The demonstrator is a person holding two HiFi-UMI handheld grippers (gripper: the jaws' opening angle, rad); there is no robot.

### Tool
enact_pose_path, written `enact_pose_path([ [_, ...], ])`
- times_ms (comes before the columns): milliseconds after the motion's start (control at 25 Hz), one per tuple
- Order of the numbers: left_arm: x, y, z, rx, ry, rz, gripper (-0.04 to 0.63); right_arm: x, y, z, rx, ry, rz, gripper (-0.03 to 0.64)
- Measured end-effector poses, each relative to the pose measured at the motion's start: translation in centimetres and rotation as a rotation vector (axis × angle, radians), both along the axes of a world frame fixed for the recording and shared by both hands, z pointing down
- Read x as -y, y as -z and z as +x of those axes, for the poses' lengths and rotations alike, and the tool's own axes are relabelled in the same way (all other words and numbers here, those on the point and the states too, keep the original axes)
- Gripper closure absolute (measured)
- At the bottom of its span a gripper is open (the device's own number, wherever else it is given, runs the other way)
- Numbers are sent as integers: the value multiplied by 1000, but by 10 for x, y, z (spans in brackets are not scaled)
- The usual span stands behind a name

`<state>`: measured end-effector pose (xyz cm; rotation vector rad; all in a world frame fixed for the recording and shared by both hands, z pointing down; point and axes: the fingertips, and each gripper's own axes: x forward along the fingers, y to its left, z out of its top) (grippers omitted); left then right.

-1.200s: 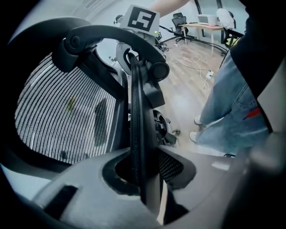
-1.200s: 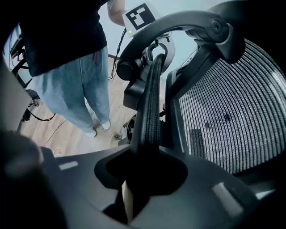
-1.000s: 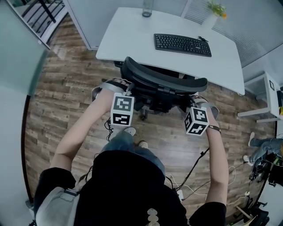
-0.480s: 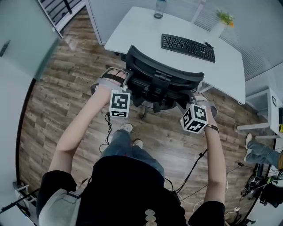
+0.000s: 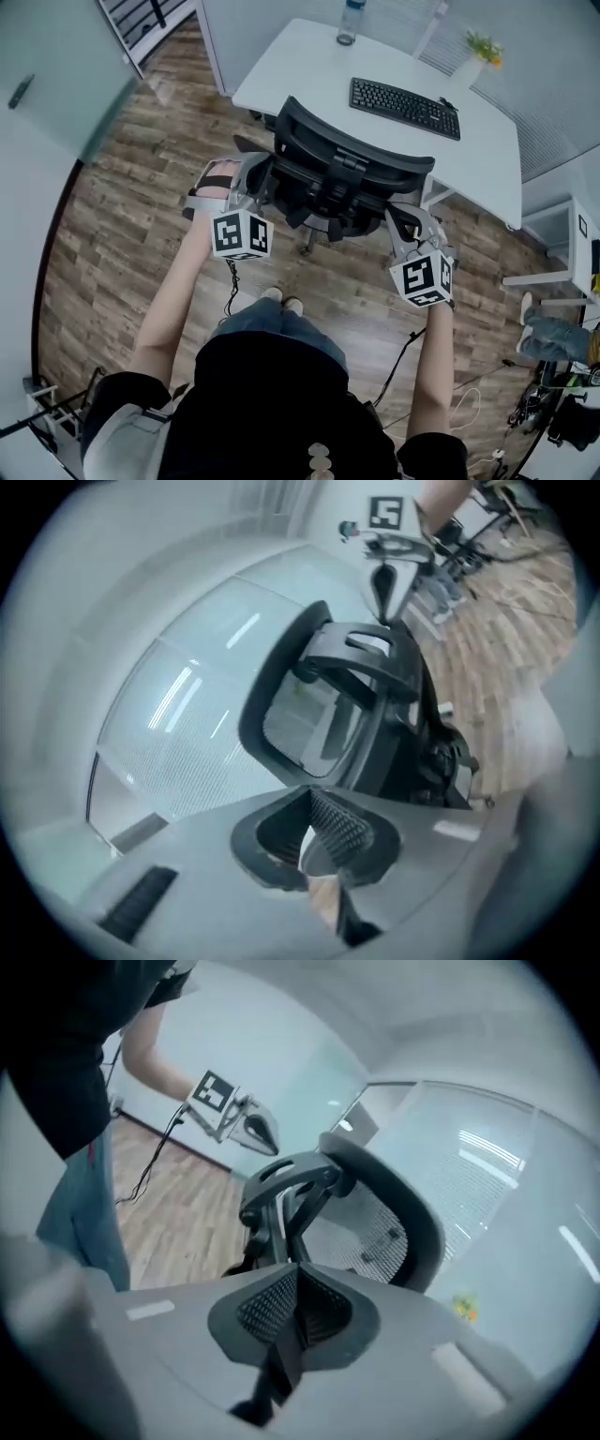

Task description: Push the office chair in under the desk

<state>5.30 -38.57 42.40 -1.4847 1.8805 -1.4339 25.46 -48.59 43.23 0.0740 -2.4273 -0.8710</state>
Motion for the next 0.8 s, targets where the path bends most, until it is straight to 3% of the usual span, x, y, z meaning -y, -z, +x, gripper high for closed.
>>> enact_pose_path([
  [200,0,34,-7,-325,47,319,586,2,35,-1,350,-167,-215,607],
  [360,0,48,-13,-574,50,504,588,21,50,21,628,-346,-370,607],
  [480,6,49,-11,-695,7,564,588,36,52,38,768,-454,-437,607],
  [600,12,45,-7,-769,-23,585,588,45,54,50,859,-525,-471,607],
  [800,13,36,-6,-836,-27,611,588,52,52,57,908,-585,-481,607],
])
